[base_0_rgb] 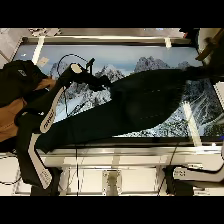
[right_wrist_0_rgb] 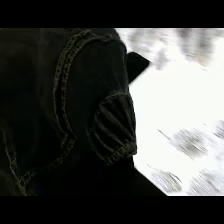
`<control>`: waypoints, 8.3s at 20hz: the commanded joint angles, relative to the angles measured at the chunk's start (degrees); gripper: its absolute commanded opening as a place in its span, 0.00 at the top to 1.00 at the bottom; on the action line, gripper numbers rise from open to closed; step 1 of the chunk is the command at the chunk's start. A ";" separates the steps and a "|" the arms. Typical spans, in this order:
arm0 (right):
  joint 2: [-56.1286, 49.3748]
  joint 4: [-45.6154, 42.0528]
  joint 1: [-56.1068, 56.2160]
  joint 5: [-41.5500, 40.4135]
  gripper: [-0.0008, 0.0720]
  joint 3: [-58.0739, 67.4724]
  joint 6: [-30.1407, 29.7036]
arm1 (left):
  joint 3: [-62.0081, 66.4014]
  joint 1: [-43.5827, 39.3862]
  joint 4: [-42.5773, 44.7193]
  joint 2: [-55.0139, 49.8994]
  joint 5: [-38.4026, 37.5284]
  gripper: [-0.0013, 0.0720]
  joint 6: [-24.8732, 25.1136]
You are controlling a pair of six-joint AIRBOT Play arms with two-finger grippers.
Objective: Fold the clothes and pants, and hang the long-sleeved shirts on hangers.
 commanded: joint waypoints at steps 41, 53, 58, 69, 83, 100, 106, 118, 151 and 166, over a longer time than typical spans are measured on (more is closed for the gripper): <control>16.65 -17.73 -33.16 -12.39 0.94 -35.58 4.33 | 0.31 -26.58 -26.86 -10.38 47.56 0.96 10.64; 22.86 -3.89 -32.98 -9.77 0.94 -35.54 0.92 | 0.28 -33.66 6.38 26.71 33.64 0.96 27.32; 25.46 -6.08 -33.00 -9.18 0.94 -35.54 0.94 | 0.26 -41.99 6.23 11.76 27.50 0.96 19.47; 24.61 -6.67 -33.00 -19.76 0.94 -35.54 0.92 | 0.28 -31.41 4.17 5.14 21.18 0.22 12.13; 24.63 -5.75 -33.00 -18.08 0.59 -35.54 0.96 | -24.39 -7.41 2.58 12.85 0.98 0.33 2.51; 24.63 -5.66 -33.00 -15.26 0.59 -35.54 1.09 | -26.27 -11.32 0.92 10.86 11.43 0.37 6.16; 24.63 -5.66 -33.00 -15.26 0.59 -35.54 1.09 | -26.25 -11.52 0.94 9.44 10.10 0.96 8.57; 24.63 1.46 -32.98 -12.13 0.59 -35.54 0.98 | -23.63 4.92 32.76 37.79 9.62 0.96 4.31; 24.61 5.77 -32.98 -11.02 0.59 -35.60 -2.19 | -52.04 53.44 9.55 41.94 -0.85 0.01 -3.43; 24.61 5.84 -32.98 -10.62 0.59 -35.60 -2.08 | -51.98 49.00 4.26 27.02 9.35 0.14 1.25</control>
